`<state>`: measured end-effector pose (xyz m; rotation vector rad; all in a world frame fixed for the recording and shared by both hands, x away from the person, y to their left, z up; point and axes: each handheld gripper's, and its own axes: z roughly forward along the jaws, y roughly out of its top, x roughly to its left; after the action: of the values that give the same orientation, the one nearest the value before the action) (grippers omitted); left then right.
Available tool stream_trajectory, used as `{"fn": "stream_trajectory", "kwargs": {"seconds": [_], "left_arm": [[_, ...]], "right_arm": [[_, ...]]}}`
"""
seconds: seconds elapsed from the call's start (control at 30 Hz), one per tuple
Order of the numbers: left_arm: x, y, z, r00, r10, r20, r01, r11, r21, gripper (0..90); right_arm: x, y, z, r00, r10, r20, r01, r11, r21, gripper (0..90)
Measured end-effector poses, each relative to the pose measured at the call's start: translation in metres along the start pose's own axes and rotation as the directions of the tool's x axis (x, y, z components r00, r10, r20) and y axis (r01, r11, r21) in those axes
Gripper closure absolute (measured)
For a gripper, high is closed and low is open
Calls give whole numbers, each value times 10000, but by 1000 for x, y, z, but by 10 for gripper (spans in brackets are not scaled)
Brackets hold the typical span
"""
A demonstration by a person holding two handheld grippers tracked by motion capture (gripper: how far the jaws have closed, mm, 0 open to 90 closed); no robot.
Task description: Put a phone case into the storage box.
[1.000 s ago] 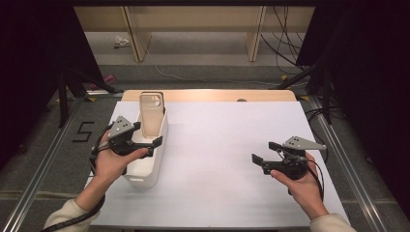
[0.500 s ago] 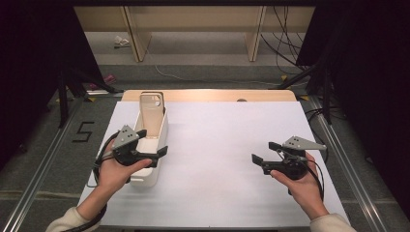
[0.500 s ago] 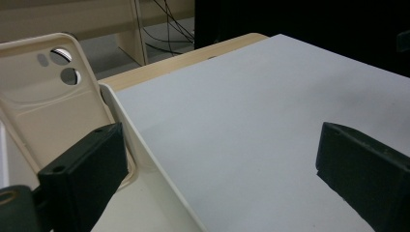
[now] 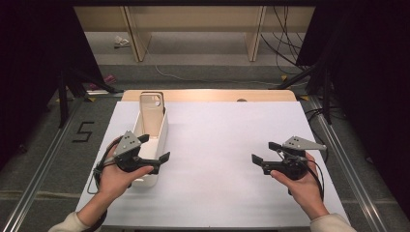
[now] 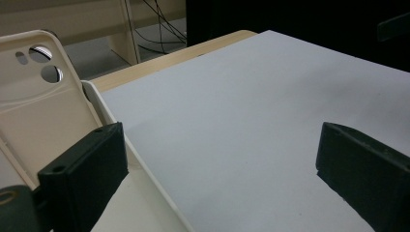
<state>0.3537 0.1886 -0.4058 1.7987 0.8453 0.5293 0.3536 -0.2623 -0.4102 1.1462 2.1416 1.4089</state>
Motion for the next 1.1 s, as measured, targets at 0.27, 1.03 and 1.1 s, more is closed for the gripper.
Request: {"fn": "stream_trajectory", "kwargs": {"seconds": [0.27,1.03,1.1], "left_arm": [[-1,-6,-6,9999,106,25,-106,9999,-66,39],[-1,-18,-13,9996,273,-97,-273,9996,2,40],[-2,-18,-13,9995,308,-112,-308,9995,39,40]], "right_arm": [[0,0,-1,10000,-23,-48,23,10000,12,164],[0,-7,-14,9998,-75,-195,80,9996,281,163],[0,-7,-15,9998,-60,-193,66,9996,286,163]]}}
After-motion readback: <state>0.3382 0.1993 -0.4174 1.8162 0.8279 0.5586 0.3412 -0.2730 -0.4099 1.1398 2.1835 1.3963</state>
